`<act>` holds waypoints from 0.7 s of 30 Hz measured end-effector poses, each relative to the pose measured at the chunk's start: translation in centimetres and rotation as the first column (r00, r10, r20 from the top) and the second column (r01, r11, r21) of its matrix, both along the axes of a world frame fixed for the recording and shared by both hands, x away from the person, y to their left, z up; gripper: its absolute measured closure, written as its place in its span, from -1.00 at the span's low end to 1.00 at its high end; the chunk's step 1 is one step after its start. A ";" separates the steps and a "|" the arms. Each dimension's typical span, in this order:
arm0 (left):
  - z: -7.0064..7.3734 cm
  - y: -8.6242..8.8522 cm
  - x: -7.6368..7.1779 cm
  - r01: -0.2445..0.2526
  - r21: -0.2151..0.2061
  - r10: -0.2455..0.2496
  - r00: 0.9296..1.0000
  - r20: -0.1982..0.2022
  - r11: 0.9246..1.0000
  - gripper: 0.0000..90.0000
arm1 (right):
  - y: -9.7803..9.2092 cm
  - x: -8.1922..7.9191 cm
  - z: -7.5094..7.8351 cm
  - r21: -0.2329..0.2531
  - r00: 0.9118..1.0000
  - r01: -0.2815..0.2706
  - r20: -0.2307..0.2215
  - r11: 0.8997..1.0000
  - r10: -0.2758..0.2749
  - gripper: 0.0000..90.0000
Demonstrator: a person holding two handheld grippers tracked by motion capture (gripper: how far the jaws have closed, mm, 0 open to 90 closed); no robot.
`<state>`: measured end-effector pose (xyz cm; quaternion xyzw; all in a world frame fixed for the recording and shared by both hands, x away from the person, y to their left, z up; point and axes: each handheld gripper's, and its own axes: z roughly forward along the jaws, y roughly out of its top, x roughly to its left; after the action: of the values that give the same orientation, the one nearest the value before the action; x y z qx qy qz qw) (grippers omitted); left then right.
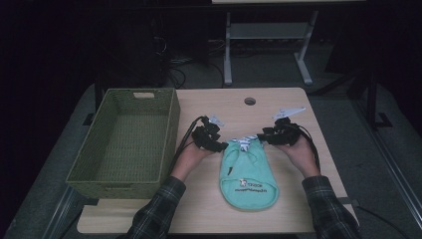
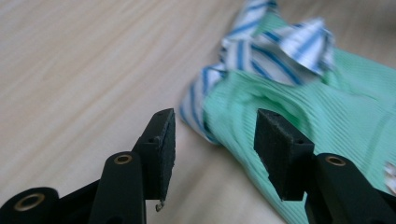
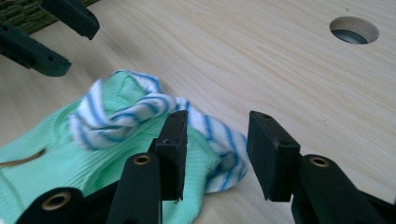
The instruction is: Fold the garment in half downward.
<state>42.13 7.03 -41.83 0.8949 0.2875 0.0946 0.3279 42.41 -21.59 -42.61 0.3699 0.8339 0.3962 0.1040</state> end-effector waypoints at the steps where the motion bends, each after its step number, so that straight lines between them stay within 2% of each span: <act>1: -0.1 0.0 0.4 -0.005 -0.006 0.005 1.000 -0.002 1.000 0.08 | -0.1 0.3 -0.1 0.003 1.000 0.003 -0.005 1.000 -0.003 0.28; 4: -0.6 -0.1 1.6 -0.014 -0.021 0.014 1.000 -0.015 1.000 0.11 | -0.2 1.1 -0.6 0.016 1.000 0.003 -0.024 1.000 -0.003 0.28; 5: -0.8 -0.2 1.9 -0.016 -0.027 0.015 1.000 -0.026 0.999 0.12 | -0.2 1.4 -0.8 0.016 1.000 0.002 -0.016 1.000 -0.002 0.29; 7: -1.3 -0.4 2.4 -0.009 -0.039 0.007 0.999 -0.041 0.999 0.12 | -0.2 1.6 -1.1 0.029 1.000 -0.002 -0.026 1.000 0.003 0.28; 9: -1.8 -0.6 2.8 -0.002 -0.052 -0.001 0.998 -0.061 0.999 0.12 | -0.2 1.7 -1.6 0.022 0.999 -0.003 -0.046 1.000 0.004 0.28; 13: -2.5 -1.1 3.0 0.003 -0.054 -0.006 0.998 -0.070 0.999 0.12 | -0.2 2.0 -2.4 0.019 0.997 -0.019 -0.078 1.000 0.020 0.28; 21: -3.4 -1.3 3.2 0.021 -0.043 -0.026 0.994 -0.105 0.999 0.29 | 0.3 2.2 -3.5 -0.015 0.994 -0.055 -0.093 0.998 0.054 0.37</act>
<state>45.34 5.68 -45.26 0.8950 0.2957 0.0375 0.3318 44.62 -21.28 -46.16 0.3642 0.8510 0.3741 0.0577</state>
